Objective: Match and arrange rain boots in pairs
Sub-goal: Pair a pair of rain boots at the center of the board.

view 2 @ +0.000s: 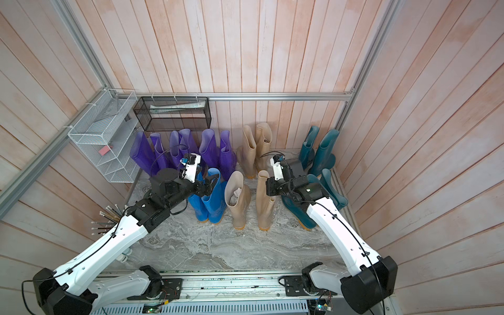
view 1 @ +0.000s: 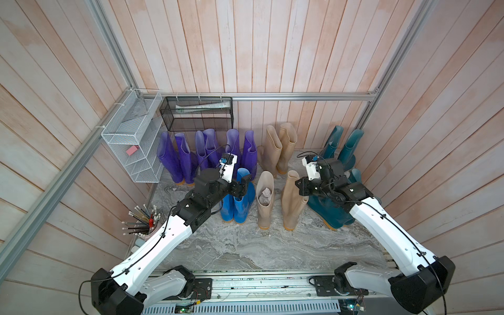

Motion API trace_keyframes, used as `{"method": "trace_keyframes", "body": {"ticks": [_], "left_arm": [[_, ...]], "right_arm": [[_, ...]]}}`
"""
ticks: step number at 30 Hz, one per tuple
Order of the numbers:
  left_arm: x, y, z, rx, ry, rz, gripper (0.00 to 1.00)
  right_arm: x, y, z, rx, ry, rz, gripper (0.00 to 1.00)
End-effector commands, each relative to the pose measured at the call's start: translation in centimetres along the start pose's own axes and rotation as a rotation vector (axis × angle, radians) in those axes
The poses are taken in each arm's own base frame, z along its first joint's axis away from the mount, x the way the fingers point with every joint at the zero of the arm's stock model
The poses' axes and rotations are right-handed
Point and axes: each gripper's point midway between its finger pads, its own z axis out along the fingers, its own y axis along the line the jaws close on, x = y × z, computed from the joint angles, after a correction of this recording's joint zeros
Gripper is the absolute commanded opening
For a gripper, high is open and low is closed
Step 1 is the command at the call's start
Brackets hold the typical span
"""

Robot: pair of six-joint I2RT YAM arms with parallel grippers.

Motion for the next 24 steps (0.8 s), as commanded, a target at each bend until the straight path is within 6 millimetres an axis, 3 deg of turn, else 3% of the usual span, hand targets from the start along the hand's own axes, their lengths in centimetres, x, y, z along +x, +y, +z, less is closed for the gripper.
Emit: {"method": "trace_keyframes", "body": {"ticks": [1, 17, 20, 24], "left_arm": [[-1.2, 0.4, -0.4, -0.008, -0.054, -0.013, 0.88], [-1.3, 0.4, -0.5, -0.003, -0.059, -0.017, 0.88], [-1.3, 0.4, -0.6, -0.007, -0.059, -0.016, 0.88], [-1.4, 0.5, -0.7, -0.010, -0.063, -0.013, 0.88]], "right_arm": [[-1.9, 2.1, -0.6, -0.083, -0.039, -0.021, 0.00], [-3.8, 6.2, -1.2, -0.316, -0.084, 0.048, 0.00], [-5.0, 6.5, -1.6, -0.323, -0.112, 0.064, 0.00], [-3.9, 5.7, -0.1, -0.298, -0.059, 0.077, 0.00]]}}
